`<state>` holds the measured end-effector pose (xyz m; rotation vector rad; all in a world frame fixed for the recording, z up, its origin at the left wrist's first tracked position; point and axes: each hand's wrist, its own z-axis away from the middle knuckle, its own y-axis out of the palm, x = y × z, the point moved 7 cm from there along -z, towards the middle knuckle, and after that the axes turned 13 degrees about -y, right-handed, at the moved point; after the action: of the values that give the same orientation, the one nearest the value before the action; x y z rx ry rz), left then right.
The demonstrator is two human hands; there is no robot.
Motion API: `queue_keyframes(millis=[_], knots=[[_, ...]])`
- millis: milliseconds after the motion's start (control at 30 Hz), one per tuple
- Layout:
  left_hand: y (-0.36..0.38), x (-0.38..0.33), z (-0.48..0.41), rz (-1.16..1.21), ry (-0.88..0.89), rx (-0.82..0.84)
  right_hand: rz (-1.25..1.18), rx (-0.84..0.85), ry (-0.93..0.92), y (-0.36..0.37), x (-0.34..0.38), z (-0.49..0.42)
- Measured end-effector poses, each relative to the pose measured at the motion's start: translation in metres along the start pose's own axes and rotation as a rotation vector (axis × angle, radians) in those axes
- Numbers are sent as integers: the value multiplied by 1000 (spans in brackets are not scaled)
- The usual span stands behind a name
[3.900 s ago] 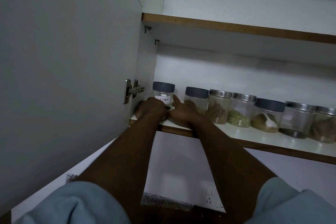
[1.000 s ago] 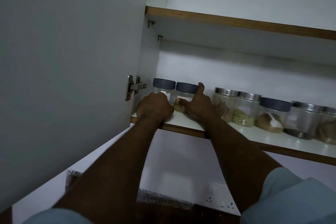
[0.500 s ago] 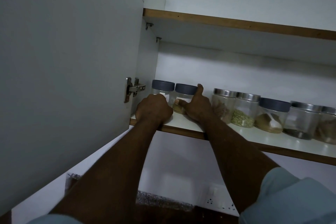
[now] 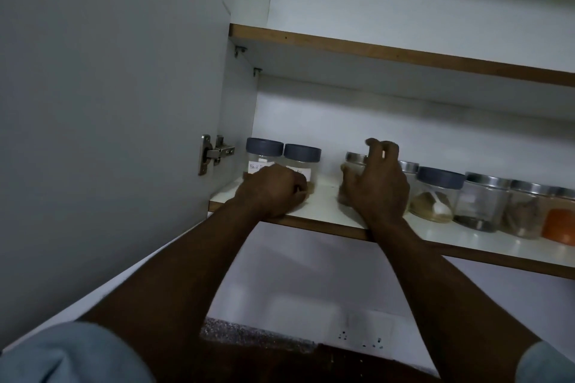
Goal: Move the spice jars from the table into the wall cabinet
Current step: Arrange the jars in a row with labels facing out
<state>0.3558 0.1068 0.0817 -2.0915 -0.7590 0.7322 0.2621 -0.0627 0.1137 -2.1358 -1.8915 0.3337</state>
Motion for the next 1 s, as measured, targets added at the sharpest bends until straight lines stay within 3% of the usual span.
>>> queue_keyframes(millis=[133,233,533,800,900,1000], knots=[[24,-36,-7,29,34,126,12,200,95,17,-11,0],[31,-34,-16,10,-34,125,86,295,65,29,-12,-1],[32,-27,-18,10,-63,102,118,309,-28,51,-9,-22],[31,-16,-27,46,-116,28,-605,176,125,66,-28,-16],[30,-16,-26,27,-120,15,-726,188,199,70,-35,-14],[30,-15,-25,35,-132,3,-668,202,198,72,-35,-12]])
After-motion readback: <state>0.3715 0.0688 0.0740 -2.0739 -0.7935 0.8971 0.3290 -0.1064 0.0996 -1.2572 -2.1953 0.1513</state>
